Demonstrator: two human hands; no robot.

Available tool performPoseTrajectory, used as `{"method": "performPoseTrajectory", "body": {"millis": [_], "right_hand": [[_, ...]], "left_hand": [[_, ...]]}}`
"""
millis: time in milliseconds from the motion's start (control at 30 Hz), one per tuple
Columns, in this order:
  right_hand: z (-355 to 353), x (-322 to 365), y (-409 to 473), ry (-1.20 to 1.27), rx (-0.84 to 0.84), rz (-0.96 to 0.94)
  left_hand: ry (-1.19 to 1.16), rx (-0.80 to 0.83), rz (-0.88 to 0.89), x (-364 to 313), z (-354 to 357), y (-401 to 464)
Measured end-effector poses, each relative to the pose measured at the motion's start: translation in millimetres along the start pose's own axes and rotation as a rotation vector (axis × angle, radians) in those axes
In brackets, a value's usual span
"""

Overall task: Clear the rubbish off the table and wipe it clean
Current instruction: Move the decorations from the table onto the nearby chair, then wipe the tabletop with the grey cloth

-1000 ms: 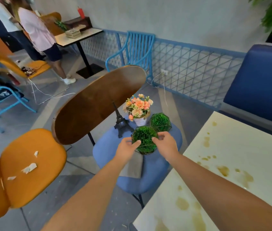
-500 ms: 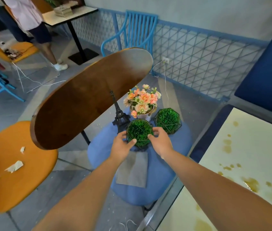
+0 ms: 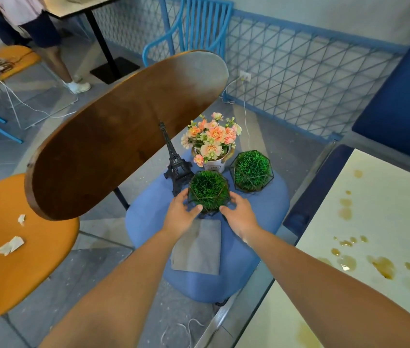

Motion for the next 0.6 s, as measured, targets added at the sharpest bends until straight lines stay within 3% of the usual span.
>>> {"method": "performPoseTrajectory", "body": {"millis": [233, 300, 500, 600], "right_hand": [[8.2, -23.5, -16.3, -0.158, -0.024, 0.138], [13.4, -24.7, -25.8, -0.224, 0.054, 0.203], [33.6, -20.4, -44.3, -0.447, 0.222, 0.183], [29.5, -13.1, -53.1, -0.419, 0.24, 0.157]], "left_hand": [[0.544, -0.002, -0.128, 34.6, -2.3, -10.9], [0.655, -0.05, -0.103, 39.7, 0.2, -14.4], [0.733, -0.116, -0.164, 46.3, 4.6, -28.6], [0.582, -0.119, -0.17, 40.1, 10.5, -39.0]]}}
Point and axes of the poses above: each hand's wrist, its own y-axis towards the middle knuckle, its own z-axis out of the palm, x = y × z, the point moved 1 cm from there along y, towards the middle knuckle, and after that the axes turned 15 degrees about -z, right-handed, at the moved point
